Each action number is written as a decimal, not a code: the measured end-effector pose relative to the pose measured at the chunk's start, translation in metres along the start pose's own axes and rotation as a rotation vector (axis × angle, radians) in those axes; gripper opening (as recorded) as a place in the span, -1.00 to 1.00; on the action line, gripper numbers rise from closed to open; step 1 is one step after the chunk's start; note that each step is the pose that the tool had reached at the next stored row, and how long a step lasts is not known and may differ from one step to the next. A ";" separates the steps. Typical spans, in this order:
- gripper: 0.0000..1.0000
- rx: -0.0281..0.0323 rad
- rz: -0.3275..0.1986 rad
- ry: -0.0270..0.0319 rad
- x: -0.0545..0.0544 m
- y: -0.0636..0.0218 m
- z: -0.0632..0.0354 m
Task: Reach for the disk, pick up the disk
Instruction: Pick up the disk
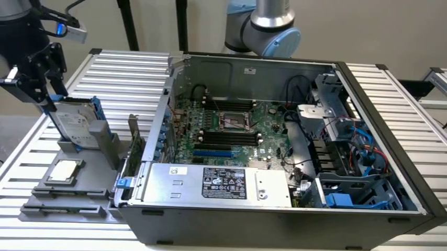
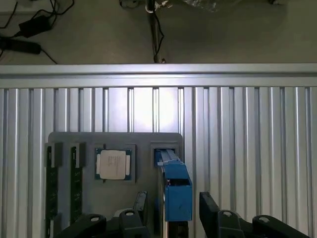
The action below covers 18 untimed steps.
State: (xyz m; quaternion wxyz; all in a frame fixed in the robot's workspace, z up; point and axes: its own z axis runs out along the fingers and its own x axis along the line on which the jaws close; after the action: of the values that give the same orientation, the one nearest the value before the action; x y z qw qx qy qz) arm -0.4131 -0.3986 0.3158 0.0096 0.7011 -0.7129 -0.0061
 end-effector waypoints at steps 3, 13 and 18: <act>0.08 0.0005 -0.001 0.0000 0.000 0.0016 0.0056; 0.08 0.0047 -0.010 0.0001 0.000 0.0020 0.0167; 0.08 0.0067 -0.014 0.0001 0.000 0.0019 0.0193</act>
State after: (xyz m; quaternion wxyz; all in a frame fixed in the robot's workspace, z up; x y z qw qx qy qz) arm -0.4155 -0.3986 0.2966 0.0072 0.7063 -0.7079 -0.0037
